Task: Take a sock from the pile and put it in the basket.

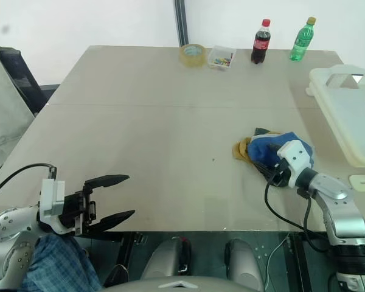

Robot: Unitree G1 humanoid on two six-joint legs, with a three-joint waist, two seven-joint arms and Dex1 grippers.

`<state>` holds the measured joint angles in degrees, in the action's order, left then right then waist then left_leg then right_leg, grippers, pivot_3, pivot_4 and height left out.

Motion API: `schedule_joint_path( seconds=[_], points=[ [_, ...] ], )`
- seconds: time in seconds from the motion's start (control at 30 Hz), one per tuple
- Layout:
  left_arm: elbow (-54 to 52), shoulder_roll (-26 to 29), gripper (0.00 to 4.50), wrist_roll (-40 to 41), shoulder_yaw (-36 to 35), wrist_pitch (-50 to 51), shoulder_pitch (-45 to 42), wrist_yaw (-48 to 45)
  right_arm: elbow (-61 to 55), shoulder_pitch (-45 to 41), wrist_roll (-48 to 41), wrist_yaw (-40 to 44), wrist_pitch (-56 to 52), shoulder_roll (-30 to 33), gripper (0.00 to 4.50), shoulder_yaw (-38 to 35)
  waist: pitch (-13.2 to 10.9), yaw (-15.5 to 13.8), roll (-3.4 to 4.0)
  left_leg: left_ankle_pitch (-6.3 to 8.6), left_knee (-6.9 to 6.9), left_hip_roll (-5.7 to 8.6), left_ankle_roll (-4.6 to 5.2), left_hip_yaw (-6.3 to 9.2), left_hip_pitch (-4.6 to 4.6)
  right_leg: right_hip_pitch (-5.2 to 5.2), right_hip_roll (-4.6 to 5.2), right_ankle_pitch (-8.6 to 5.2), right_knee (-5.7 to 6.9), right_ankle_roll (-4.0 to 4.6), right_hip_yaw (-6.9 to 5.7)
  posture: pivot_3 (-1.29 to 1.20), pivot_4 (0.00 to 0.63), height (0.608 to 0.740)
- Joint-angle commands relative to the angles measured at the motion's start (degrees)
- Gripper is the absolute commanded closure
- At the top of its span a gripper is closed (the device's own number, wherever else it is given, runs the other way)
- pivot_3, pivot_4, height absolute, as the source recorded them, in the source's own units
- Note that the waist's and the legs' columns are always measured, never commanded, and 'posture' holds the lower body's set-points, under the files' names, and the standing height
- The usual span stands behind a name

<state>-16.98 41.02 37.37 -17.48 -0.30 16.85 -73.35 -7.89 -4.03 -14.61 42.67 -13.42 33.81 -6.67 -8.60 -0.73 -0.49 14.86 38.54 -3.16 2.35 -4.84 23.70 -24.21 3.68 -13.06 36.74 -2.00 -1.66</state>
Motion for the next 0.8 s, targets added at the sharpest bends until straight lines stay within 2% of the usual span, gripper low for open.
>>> schedule_joint_path(
  seconds=[0.03,0.13,0.17,0.2,0.4,0.5,0.63,0.7,0.8],
  points=[
    [-1.45,-0.22,0.0,0.79,-1.48,-0.28,0.46,0.33,-0.56,-0.23,-0.1,0.53,1.38,0.84,2.43,-0.63,0.0,0.01,0.0,0.0,0.0,0.0,0.0,-0.01,0.0,0.0,0.0,0.0,0.0,0.0,0.0,0.0,0.15,0.74],
    [-1.6,-0.49,0.0,1.29,-1.63,0.17,0.53,0.85,-0.82,-0.34,-0.45,0.62,1.74,0.54,3.92,-0.9,0.0,0.05,0.0,0.0,0.0,-0.01,0.0,-0.01,-0.01,0.0,-0.01,0.0,0.01,0.0,0.0,0.0,0.15,0.74],
    [-1.59,-0.5,0.0,1.3,-1.62,0.16,0.52,0.91,-0.82,-0.4,-0.48,0.66,1.82,0.51,4.32,-0.93,0.0,0.05,0.0,0.0,0.0,-0.01,0.0,0.0,-0.01,0.0,-0.01,0.0,0.01,-0.01,0.0,0.0,0.15,0.74],
    [-1.63,-0.5,0.0,1.27,-1.59,0.13,0.55,0.94,-0.82,-0.4,-0.48,0.69,1.93,0.49,4.41,-0.96,0.0,0.05,0.0,0.0,0.0,-0.01,0.0,-0.01,-0.01,0.0,-0.01,0.0,0.01,-0.01,0.0,0.0,0.15,0.74],
    [-1.68,-0.76,0.0,1.07,-1.24,-0.02,0.72,1.14,-1.87,-1.19,-2.18,0.58,2.39,0.1,4.41,-2.34,0.0,0.04,0.0,0.0,0.0,-0.01,0.0,-0.03,-0.01,0.0,-0.01,0.01,0.02,-0.01,0.0,0.0,0.15,0.74],
    [-1.7,-0.97,0.0,0.92,-1.11,-0.08,0.9,1.18,-6.23,-2.17,-5.9,1.08,-2.36,0.25,4.41,-1.86,0.0,0.13,0.0,0.0,0.0,-0.01,0.0,-0.03,-0.01,0.0,-0.01,0.01,0.02,-0.01,0.01,0.0,0.15,0.74],
    [-1.83,-1.21,0.0,0.72,-0.78,-0.12,0.93,1.38,-12.98,-2.65,-8.68,2.19,-10.63,1.88,4.41,2.02,0.0,0.1,-0.01,0.0,0.0,-0.03,0.0,0.01,-0.03,0.0,-0.03,0.01,0.05,0.0,0.01,0.0,0.15,0.74],
    [-1.89,-1.41,0.0,0.56,-0.42,-0.03,0.7,1.56,-16.2,-3.5,-5.9,0.79,-15.41,3.51,4.41,6.2,0.01,0.08,-0.02,0.0,0.0,-0.04,0.0,0.03,-0.03,0.0,-0.02,0.01,0.05,0.0,0.0,0.0,0.15,0.74],
    [-1.55,-1.7,0.0,0.34,0.42,-0.06,0.11,1.34,-16.61,-7.89,-7.25,0.37,-23.24,0.55,4.41,13.73,-0.02,0.31,-0.13,0.0,0.02,-0.03,0.0,0.02,-0.03,0.0,0.0,0.01,0.05,0.0,0.01,0.0,0.15,0.74]
  ],
)
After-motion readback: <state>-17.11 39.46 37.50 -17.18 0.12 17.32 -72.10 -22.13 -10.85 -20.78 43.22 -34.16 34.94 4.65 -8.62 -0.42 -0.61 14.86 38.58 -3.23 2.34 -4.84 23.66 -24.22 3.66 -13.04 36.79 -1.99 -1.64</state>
